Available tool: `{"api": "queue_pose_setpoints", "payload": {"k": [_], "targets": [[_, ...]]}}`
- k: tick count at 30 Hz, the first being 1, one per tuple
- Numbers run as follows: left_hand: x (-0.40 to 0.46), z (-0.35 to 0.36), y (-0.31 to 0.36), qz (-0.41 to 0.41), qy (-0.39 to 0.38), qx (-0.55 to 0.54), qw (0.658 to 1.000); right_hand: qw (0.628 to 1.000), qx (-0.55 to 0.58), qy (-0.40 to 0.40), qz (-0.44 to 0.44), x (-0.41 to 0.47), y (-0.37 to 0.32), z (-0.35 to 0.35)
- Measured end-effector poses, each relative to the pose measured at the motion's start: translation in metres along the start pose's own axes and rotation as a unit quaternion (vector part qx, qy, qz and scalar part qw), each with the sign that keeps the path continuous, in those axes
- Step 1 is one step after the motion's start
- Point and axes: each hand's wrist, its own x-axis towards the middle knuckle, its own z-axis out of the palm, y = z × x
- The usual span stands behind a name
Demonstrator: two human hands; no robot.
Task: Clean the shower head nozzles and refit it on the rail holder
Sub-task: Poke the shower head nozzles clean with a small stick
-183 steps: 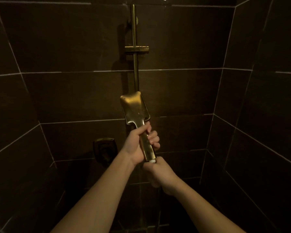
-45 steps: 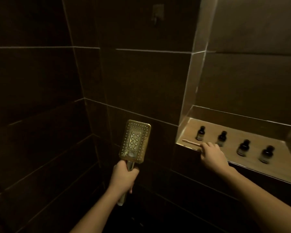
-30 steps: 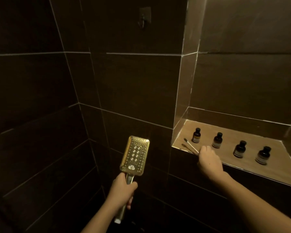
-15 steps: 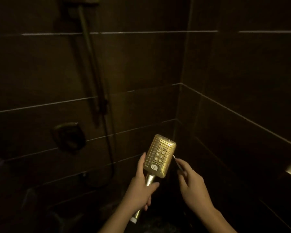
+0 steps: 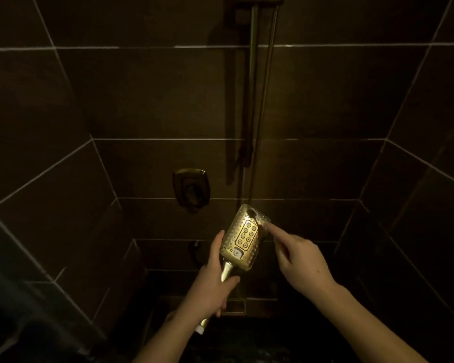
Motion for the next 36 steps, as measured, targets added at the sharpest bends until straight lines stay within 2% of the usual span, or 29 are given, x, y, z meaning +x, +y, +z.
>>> {"api": "queue_pose_setpoints", "payload": {"k": [2, 5, 10, 15, 17, 21, 26, 28, 32, 33, 36], "targets": [[-0.002, -0.003, 0.002, 0.001, 0.001, -0.005, 1.0, 0.996, -0.082, 0.039, -0.017, 0.007, 0.0, 0.001], [-0.005, -0.005, 0.005, 0.001, -0.003, -0.017, 1.0, 0.992, -0.103, 0.052, -0.041, 0.007, 0.001, 0.002], [-0.006, -0.003, 0.008, 0.012, -0.007, -0.028, 0.999, 0.973, -0.157, 0.04, -0.164, -0.01, 0.004, 0.008], [-0.006, 0.0, 0.011, 0.016, -0.016, -0.023, 0.999, 0.975, -0.169, 0.111, -0.09, 0.012, 0.02, -0.013], [-0.004, 0.0, 0.012, 0.016, -0.02, -0.019, 0.999, 0.979, -0.145, 0.091, -0.112, 0.008, 0.023, -0.014], [-0.003, 0.0, 0.01, 0.018, -0.031, -0.016, 0.999, 0.963, -0.152, 0.015, -0.223, -0.019, 0.022, -0.004], [-0.001, 0.005, 0.009, 0.019, -0.039, -0.009, 0.999, 0.974, -0.171, 0.107, -0.103, 0.008, 0.034, -0.016], [0.001, 0.006, 0.01, 0.019, -0.039, -0.01, 0.999, 0.974, -0.16, 0.099, -0.128, 0.004, 0.032, -0.012], [0.005, 0.007, 0.007, 0.011, -0.039, -0.001, 0.999, 0.961, -0.165, 0.021, -0.222, -0.025, 0.028, 0.006], [0.006, 0.007, 0.006, 0.009, -0.04, 0.0, 0.999, 0.963, -0.166, 0.034, -0.211, -0.021, 0.031, 0.004], [0.006, 0.009, 0.006, 0.007, -0.048, 0.001, 0.999, 0.975, -0.17, 0.096, -0.105, 0.002, 0.038, -0.009]]}}
